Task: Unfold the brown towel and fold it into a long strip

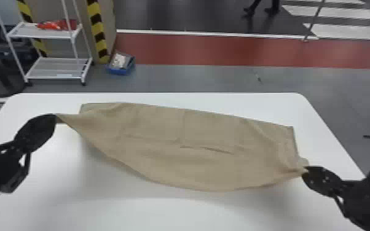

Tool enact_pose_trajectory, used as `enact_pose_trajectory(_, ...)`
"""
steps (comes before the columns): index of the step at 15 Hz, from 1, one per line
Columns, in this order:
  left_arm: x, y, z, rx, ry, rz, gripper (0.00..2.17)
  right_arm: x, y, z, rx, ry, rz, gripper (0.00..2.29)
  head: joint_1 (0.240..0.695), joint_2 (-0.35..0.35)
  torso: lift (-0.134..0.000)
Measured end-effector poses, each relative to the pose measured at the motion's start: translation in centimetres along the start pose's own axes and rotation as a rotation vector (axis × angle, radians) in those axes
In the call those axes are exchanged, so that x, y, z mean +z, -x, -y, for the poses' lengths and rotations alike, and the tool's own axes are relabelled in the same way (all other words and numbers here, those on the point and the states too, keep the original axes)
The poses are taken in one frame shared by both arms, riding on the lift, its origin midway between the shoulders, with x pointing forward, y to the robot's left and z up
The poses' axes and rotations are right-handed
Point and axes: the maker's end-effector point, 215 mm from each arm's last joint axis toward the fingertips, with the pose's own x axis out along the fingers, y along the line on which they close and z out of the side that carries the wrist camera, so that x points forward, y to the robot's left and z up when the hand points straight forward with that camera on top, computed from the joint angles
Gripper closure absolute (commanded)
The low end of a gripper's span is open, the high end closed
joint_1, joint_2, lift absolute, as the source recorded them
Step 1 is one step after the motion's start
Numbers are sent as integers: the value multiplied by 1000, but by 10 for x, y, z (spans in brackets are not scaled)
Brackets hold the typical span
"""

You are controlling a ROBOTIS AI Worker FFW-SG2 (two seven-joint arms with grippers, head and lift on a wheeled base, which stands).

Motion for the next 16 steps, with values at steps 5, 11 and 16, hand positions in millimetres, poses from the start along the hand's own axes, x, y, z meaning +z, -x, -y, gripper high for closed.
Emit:
enact_pose_trajectory(5,-20,76,8,-125,-123,23,1315,-29,33,-19,66,7,-29,2250,695,-7,-123)
enact_pose_trajectory(11,-52,127,8,-347,-201,-108,1315,-45,68,24,-10,-23,-64,2246,695,-45,-123)
enact_pose_trajectory(16,-57,102,17,-454,-290,-170,1315,-36,62,63,-55,-119,-66,2246,695,-105,-123)
